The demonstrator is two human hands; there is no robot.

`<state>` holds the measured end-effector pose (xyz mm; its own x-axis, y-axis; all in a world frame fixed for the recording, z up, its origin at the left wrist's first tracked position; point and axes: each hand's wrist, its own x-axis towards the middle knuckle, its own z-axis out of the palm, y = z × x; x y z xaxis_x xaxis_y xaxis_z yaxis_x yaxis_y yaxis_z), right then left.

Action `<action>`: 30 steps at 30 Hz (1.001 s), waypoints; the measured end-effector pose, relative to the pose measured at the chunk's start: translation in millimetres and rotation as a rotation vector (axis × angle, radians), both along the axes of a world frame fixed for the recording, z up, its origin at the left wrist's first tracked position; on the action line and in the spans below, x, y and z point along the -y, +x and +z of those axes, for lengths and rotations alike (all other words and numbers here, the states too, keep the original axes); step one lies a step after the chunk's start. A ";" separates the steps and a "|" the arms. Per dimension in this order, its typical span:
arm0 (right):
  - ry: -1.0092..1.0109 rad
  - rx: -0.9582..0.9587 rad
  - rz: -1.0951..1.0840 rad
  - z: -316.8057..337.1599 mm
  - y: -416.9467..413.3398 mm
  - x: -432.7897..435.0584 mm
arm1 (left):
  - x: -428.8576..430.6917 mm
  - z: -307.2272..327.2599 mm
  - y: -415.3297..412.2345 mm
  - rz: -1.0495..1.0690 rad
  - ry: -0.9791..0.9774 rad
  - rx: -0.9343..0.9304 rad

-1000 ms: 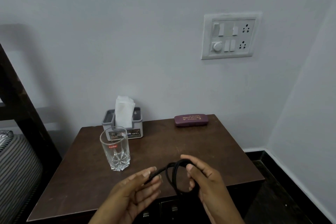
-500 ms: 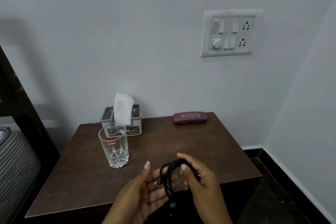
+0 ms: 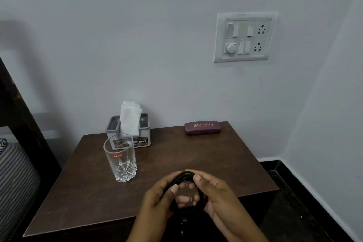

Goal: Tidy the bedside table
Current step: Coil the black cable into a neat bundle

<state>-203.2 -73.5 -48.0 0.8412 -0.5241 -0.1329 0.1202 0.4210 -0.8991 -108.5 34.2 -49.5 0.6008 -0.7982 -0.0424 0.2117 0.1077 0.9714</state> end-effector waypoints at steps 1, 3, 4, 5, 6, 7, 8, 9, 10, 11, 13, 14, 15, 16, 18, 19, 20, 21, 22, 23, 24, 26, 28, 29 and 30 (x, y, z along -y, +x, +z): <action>0.023 0.016 -0.018 -2.0 0.5 1.8 | 1.7 -2.8 0.4 0.041 0.030 0.052; 0.016 0.020 -0.060 -5.2 1.9 4.0 | 5.0 -10.3 4.2 0.119 0.128 0.370; -0.005 0.008 -0.083 -7.1 3.0 4.1 | 6.9 -13.5 7.0 0.126 0.215 0.591; -0.024 -0.007 -0.109 -10.2 5.1 5.1 | 9.0 -14.8 9.3 0.135 0.317 0.824; -0.036 -0.022 -0.134 -13.0 7.1 5.9 | 11.1 -12.9 10.5 0.136 0.411 0.963; -0.044 -0.029 -0.152 -15.3 9.1 7.1 | 13.2 -10.6 10.8 0.161 0.455 1.003; -0.057 -0.037 -0.167 -15.1 10.7 8.2 | 15.0 -8.8 10.6 0.187 0.470 1.015; -0.085 -0.046 -0.177 -16.3 12.4 10.9 | 16.5 -8.3 10.6 0.214 0.481 1.026; -0.127 -0.055 -0.186 -16.4 13.9 13.7 | 18.0 -8.2 11.6 0.237 0.510 1.044; -0.181 -0.069 -0.196 -17.6 15.6 17.9 | 20.9 -8.8 12.9 0.254 0.547 1.061; -0.275 -0.116 -0.245 -20.7 20.6 28.6 | 28.7 -11.7 17.5 0.283 0.592 1.080; -0.311 -0.144 -0.272 -23.1 23.8 35.4 | 35.0 -14.4 20.9 0.293 0.582 1.044; -0.332 -0.168 -0.293 -25.4 27.2 42.4 | 42.3 -17.9 24.5 0.289 0.558 0.970; -0.341 -0.188 -0.310 -28.5 30.9 49.7 | 50.0 -21.9 28.6 0.280 0.537 0.883; -0.349 -0.226 -0.338 -36.6 38.3 64.6 | 65.4 -32.6 39.7 0.293 0.517 0.686; -0.352 -0.241 -0.353 -41.0 42.5 71.4 | 72.7 -37.4 44.9 0.310 0.505 0.604; -0.359 -0.254 -0.370 -44.9 47.3 77.2 | 79.8 -42.4 49.4 0.330 0.491 0.558; -0.376 -0.262 -0.388 -48.2 52.6 81.9 | 86.5 -45.0 52.4 0.348 0.478 0.543; -0.417 -0.270 -0.408 -51.4 58.7 86.4 | 91.6 -46.4 54.9 0.366 0.467 0.556; -0.496 -0.287 -0.431 -54.2 64.9 90.4 | 95.5 -46.8 57.3 0.384 0.465 0.590; -0.609 -0.308 -0.456 -56.5 70.8 93.9 | 98.2 -47.7 59.8 0.405 0.457 0.629; -0.869 -0.333 -0.478 -61.8 79.9 98.7 | 98.6 -52.9 65.2 0.424 0.429 0.714; -1.096 -0.385 -0.437 -68.7 86.7 100.2 | 96.9 -60.9 70.8 0.418 0.389 0.826; -1.192 -0.434 -0.408 -72.5 89.2 99.7 | 95.5 -64.0 72.4 0.393 0.375 0.886; -1.268 -0.483 -0.380 -75.4 90.9 98.8 | 94.9 -66.9 73.7 0.346 0.361 0.931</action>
